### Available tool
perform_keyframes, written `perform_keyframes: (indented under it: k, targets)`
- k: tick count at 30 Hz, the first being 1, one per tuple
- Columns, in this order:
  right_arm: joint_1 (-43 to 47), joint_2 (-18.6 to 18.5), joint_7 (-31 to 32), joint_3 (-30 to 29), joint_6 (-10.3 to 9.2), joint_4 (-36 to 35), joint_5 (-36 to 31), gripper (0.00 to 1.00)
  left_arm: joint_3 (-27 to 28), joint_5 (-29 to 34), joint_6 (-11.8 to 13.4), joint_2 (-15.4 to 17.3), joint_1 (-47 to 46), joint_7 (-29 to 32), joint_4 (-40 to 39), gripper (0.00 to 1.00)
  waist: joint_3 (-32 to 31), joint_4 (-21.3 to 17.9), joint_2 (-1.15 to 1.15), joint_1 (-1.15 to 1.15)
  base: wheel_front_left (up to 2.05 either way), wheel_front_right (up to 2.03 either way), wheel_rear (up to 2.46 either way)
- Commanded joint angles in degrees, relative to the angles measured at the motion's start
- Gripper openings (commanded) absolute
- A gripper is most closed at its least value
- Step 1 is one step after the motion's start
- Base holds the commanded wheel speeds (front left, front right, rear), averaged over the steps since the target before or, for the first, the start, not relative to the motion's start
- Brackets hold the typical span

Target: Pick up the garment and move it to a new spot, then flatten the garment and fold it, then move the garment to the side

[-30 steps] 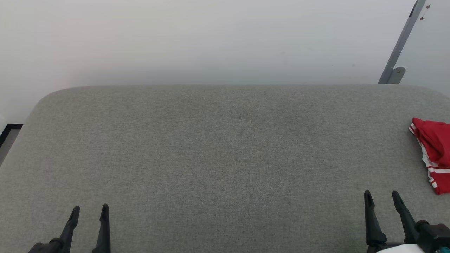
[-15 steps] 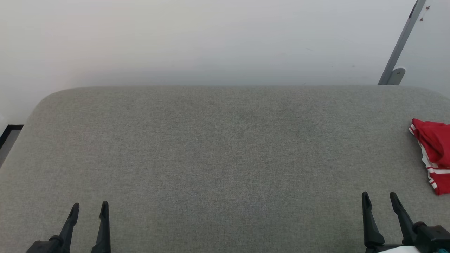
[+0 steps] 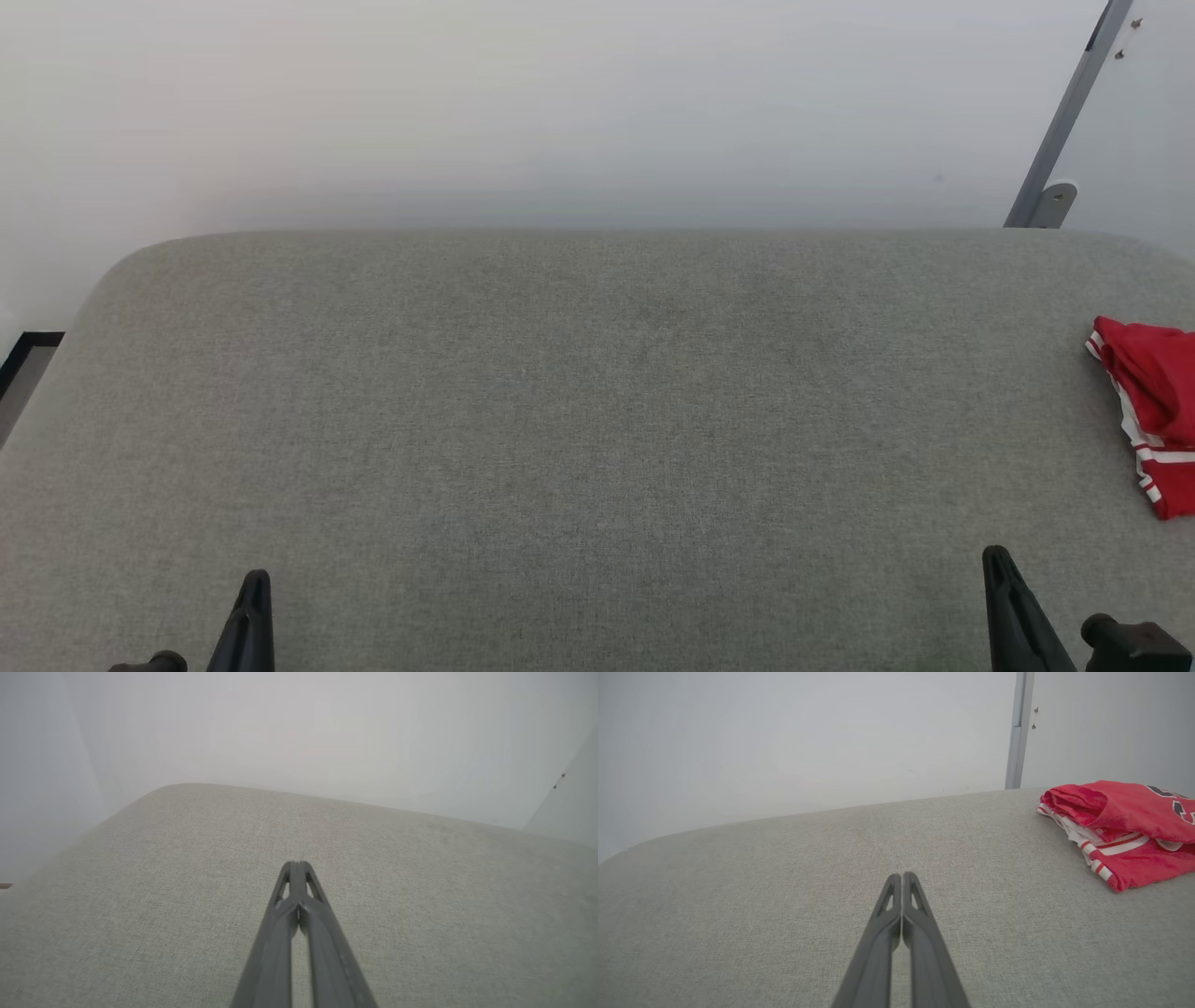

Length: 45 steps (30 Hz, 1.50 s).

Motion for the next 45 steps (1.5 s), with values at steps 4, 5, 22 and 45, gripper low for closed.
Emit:
perform_keyframes:
  k: [4, 5, 22, 45]
  targets:
    - [-1.5, -0.1, 1.5, -0.2, 0.00, -0.4, 5.6, 0.00, 0.3, -5.4, 0.0, 0.0, -1.6, 1.3, -0.3, 0.00, 0.1, -0.1, 0.00, 0.00, 0.00, 0.00, 0.00]
    - [-1.7, -0.2, 1.7, -0.2, 0.00, -0.3, 6.7, 0.00, 0.4, -6.4, 0.0, 0.0, -1.8, 1.6, -0.2, 0.00, 0.1, -0.1, 0.00, 0.00, 0.00, 0.00, 0.00]
    - [-4.8, -0.2, 5.9, -0.3, -0.01, 0.3, 22.6, 0.00, 0.9, -21.4, -0.1, -1.1, -5.3, 5.8, 1.0, 0.00, 0.5, -0.3, 0.00, 0.00, 0.00, 0.00, 0.00]
    - [-8.4, -0.2, 10.7, -0.5, -0.01, 1.2, 40.9, 0.00, 1.4, -38.6, -0.1, -2.4, -9.3, 10.6, 2.5, 0.00, 0.9, -0.7, 0.00, 0.00, 0.00, 0.00, 0.00]
